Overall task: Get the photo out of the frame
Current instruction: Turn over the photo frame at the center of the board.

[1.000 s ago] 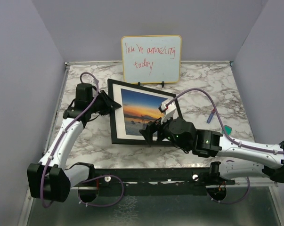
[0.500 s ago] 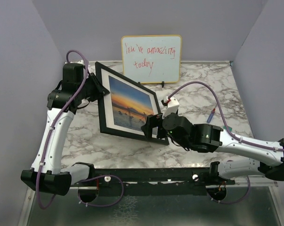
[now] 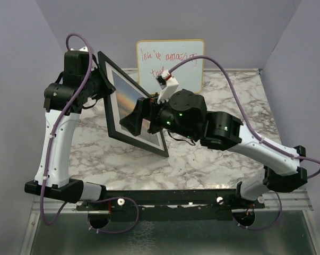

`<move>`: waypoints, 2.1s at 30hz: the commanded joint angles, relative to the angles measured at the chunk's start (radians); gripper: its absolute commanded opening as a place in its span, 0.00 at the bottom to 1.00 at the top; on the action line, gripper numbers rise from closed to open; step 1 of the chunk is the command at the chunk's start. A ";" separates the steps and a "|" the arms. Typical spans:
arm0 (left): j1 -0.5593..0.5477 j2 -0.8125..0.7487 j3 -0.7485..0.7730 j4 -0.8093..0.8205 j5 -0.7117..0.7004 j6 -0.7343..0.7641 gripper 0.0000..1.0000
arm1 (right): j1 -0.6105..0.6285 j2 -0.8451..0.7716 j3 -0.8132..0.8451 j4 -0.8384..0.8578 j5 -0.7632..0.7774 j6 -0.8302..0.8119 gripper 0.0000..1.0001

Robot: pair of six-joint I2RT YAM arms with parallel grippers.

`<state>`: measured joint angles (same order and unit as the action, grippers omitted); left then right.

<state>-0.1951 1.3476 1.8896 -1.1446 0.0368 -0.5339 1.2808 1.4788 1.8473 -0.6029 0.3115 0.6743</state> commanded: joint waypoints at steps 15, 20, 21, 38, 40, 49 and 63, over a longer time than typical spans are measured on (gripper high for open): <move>-0.065 0.061 0.035 0.037 -0.138 0.058 0.00 | 0.093 -0.265 -0.765 0.671 0.008 -0.660 1.00; -0.073 0.064 0.008 0.038 -0.150 0.049 0.00 | 0.103 -0.197 -0.870 0.869 0.076 -0.784 1.00; -0.075 0.062 0.004 0.038 -0.151 0.048 0.00 | 0.111 -0.167 -0.869 0.892 0.107 -0.800 1.00; -0.078 0.034 -0.052 0.040 -0.153 0.031 0.00 | 0.158 0.194 -0.810 1.580 0.551 -1.301 0.70; -0.078 0.035 -0.054 0.040 -0.150 0.031 0.00 | 0.162 0.228 -0.782 1.621 0.592 -1.358 0.65; -0.078 0.029 -0.055 0.042 -0.166 0.023 0.00 | 0.178 0.269 -0.737 1.694 0.694 -1.420 0.41; -0.078 -0.011 -0.051 0.109 -0.157 0.028 0.94 | 0.201 0.163 -0.749 1.455 0.706 -1.176 0.01</move>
<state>-0.2760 1.3781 1.8412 -1.0756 -0.0952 -0.5465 1.4742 1.7393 1.0893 0.9661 0.9882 -0.7269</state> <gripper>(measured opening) 0.750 0.219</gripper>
